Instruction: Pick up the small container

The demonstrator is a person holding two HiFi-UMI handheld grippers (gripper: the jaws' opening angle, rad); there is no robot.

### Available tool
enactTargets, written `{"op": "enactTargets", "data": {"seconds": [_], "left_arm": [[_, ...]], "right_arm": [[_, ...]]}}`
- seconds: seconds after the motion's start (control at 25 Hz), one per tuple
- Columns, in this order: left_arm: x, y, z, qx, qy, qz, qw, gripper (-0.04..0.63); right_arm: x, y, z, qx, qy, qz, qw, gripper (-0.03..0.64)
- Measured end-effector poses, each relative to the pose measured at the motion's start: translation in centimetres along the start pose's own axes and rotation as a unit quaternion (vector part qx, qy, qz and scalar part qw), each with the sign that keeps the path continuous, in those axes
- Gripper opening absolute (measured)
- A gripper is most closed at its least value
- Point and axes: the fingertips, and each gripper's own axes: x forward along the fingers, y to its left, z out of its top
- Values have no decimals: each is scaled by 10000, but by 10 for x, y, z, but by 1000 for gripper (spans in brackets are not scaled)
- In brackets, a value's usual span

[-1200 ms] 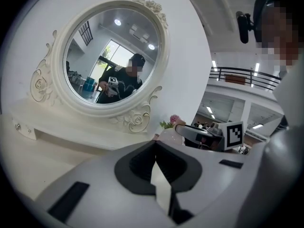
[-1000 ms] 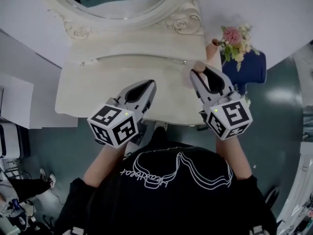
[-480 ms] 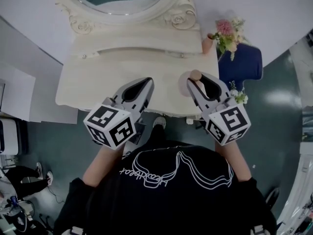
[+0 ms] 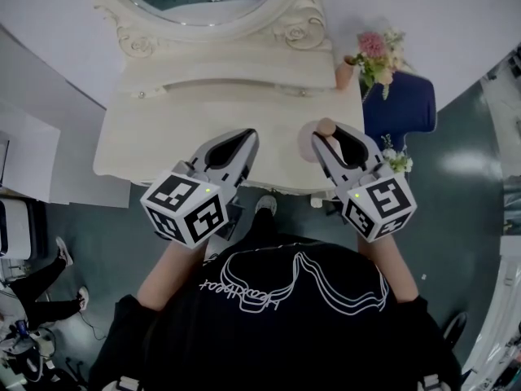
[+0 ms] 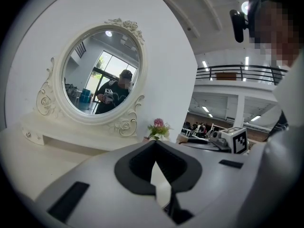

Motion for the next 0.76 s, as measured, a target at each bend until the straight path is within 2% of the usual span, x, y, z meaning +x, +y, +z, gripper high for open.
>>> {"op": "enactTargets", "data": {"seconds": [0.76], "left_arm": [[6, 8, -9, -70, 128, -52, 9999, 3]], "right_arm": [[9, -4, -5, 51, 23, -82, 10000, 126]]}}
